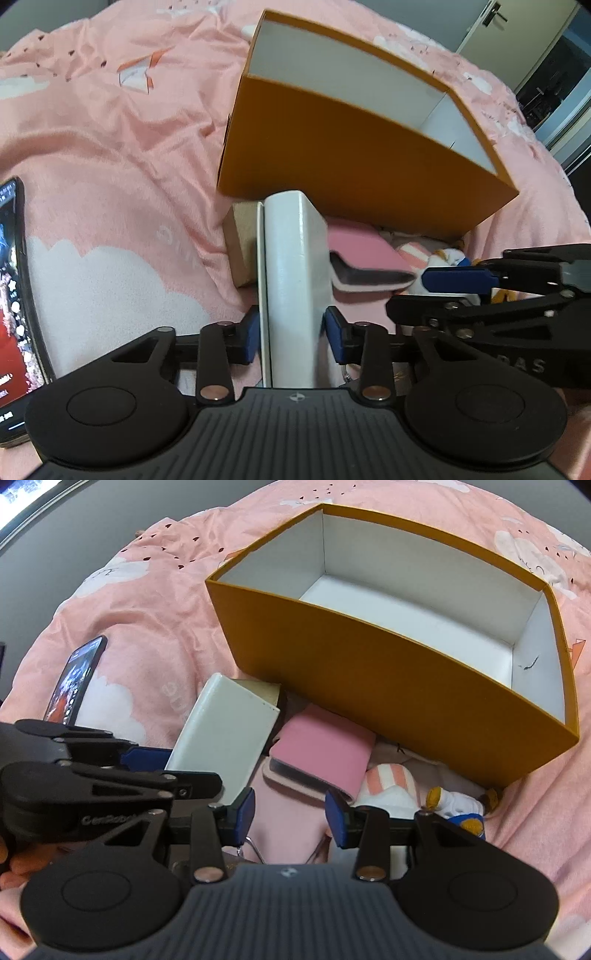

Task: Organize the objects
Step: 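Grasp the white rectangular case with the left gripper while the right gripper approaches the gold cube, then lift the white case with the left gripper while the right gripper grasps the gold cube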

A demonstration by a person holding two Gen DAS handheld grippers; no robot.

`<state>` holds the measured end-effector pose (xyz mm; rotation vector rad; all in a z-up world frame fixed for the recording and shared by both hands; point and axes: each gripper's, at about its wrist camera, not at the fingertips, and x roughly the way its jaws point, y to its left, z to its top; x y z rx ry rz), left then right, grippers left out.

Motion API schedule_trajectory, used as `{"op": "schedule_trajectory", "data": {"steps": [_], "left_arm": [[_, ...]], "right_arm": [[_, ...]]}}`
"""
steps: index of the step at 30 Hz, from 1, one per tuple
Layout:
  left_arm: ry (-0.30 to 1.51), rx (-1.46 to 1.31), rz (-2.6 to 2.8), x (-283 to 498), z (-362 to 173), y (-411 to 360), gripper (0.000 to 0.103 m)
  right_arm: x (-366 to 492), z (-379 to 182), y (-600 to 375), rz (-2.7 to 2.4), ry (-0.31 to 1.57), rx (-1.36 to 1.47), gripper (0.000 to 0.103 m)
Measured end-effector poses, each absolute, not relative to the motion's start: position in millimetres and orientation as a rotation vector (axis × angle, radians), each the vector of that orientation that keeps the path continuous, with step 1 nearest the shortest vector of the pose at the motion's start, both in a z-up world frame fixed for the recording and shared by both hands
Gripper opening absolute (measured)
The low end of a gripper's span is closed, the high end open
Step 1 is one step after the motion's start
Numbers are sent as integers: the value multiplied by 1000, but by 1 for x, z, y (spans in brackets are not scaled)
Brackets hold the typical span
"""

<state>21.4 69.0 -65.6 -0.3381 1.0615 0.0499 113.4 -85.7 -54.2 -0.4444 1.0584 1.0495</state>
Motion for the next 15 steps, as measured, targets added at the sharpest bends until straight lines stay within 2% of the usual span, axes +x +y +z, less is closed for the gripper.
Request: {"op": "schedule_trajectory", "data": {"steps": [3,15], "left_arm": [[1025,-323,53,18,-57,67,33],[887,-252,157,12,-15,79,33]], "right_arm": [[113,-53,-83,1049,1039,-463,44],[117,-42,-55,1115,1002,-472,44]]}}
